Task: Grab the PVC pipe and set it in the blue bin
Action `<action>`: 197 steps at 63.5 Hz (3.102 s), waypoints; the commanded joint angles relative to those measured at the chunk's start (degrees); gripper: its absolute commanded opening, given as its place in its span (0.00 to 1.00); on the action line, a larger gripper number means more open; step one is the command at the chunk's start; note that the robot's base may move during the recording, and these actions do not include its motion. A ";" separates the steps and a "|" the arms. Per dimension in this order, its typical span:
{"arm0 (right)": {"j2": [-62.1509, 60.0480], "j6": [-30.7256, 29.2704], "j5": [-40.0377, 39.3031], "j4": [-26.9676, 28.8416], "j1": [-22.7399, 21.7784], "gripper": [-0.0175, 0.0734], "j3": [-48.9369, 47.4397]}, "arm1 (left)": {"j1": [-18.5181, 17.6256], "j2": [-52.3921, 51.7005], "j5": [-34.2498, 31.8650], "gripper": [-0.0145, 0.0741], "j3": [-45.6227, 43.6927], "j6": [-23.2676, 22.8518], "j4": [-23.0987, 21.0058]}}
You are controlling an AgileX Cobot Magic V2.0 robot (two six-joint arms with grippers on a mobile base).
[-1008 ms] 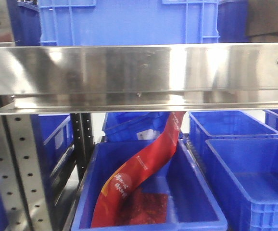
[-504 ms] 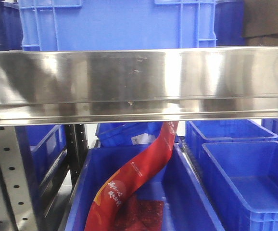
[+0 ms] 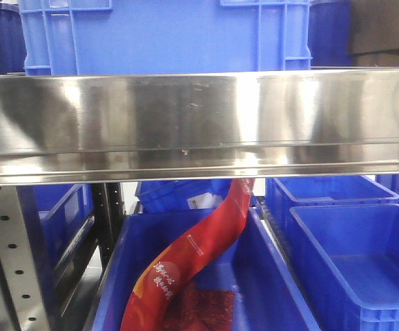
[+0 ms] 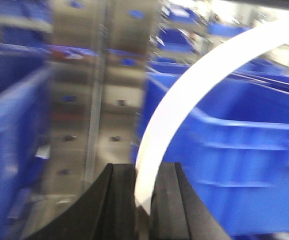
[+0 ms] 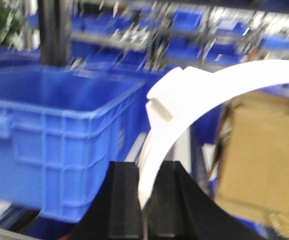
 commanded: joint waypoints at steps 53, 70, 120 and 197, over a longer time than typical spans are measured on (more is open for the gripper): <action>54.70 -0.13 4.55 1.42 19.83 0.01 -47.04 | -16.02 58.01 7.69 0.04 -57.31 -0.01 6.40; 59.28 -0.02 10.59 3.27 19.72 0.29 -52.81 | -16.02 62.60 12.83 0.09 -61.86 -0.13 5.93; 57.96 -0.02 12.29 3.17 19.63 0.01 -54.78 | -15.89 59.28 18.95 0.04 -62.65 -0.13 3.96; 12.80 0.07 -12.77 7.53 19.63 0.01 0.65 | -17.07 3.40 -8.84 0.04 3.16 -0.13 -1.41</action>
